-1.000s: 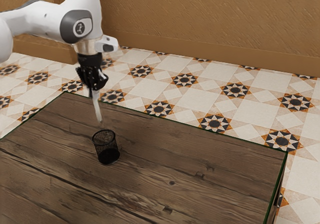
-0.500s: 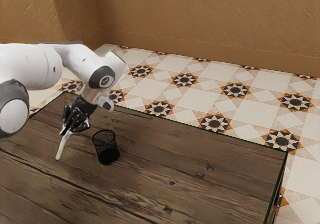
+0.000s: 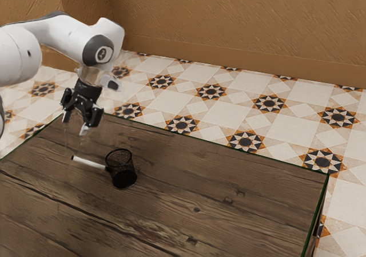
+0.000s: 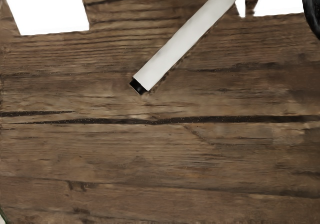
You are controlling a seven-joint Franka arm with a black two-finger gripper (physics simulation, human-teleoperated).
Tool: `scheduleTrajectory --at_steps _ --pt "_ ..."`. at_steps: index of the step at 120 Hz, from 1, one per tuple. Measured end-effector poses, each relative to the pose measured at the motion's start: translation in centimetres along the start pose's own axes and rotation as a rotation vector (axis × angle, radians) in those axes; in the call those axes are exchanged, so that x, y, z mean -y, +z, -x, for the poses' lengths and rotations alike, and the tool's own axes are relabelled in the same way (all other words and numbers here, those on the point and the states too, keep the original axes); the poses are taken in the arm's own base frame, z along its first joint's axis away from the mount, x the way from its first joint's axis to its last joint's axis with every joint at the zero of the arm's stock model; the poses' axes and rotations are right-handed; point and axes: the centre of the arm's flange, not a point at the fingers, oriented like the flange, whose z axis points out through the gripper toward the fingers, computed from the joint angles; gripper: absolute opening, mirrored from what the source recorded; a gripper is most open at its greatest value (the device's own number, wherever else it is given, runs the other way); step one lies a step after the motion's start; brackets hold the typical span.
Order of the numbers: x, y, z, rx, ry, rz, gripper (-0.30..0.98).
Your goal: Take the marker out of the pen holder and place it to the left of the pen holder.
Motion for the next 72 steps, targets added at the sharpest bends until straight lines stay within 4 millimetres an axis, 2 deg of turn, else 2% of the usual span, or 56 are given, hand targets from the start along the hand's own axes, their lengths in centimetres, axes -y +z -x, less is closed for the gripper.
scheduleTrajectory --at_steps 6,13,19,24,29,43,47,50,56,72 --pt "1.6 -4.7 4.6 -0.16 -0.022 0.076 0.6" --pt "3.3 -8.3 7.3 -0.301 -0.046 0.14 0.62" --pt "4.1 -9.8 8.2 -0.369 -0.065 0.17 0.64" --pt "3.6 -10.2 8.9 -0.395 -0.066 0.175 0.64" --pt "1.0 -10.9 9.8 -0.426 -0.031 0.163 0.65" --pt "-9.5 -14.6 13.1 -0.519 0.134 0.108 0.67" --pt "-11.6 -15.2 13.6 -0.532 0.167 0.098 0.67" --pt "-12.2 -15.4 13.8 -0.537 0.177 0.095 0.67" --pt "-11.4 -15.2 13.8 -0.539 0.154 0.103 0.67" --pt "-4.1 -13.3 13.7 -0.521 0.004 0.149 0.68"
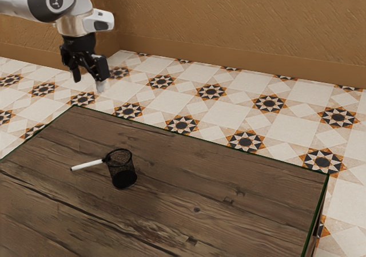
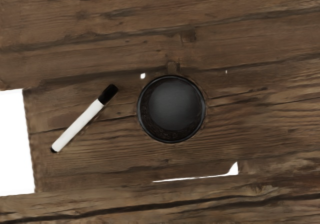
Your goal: Take the marker out of the pen holder and place it to the left of the pen holder.
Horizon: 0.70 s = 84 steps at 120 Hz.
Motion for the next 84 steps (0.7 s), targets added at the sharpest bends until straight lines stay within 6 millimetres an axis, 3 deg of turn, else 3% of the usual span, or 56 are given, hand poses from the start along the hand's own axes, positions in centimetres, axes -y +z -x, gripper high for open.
scheduleTrajectory --at_steps 10,38,84 --pt "1.4 0.2 0.2 0.001 -0.036 0.002 0.68" --pt "-1.8 -0.1 -0.3 -0.006 0.007 0.0 0.68" --pt "-1.1 0.1 -0.3 -0.002 -0.024 0.001 0.69"
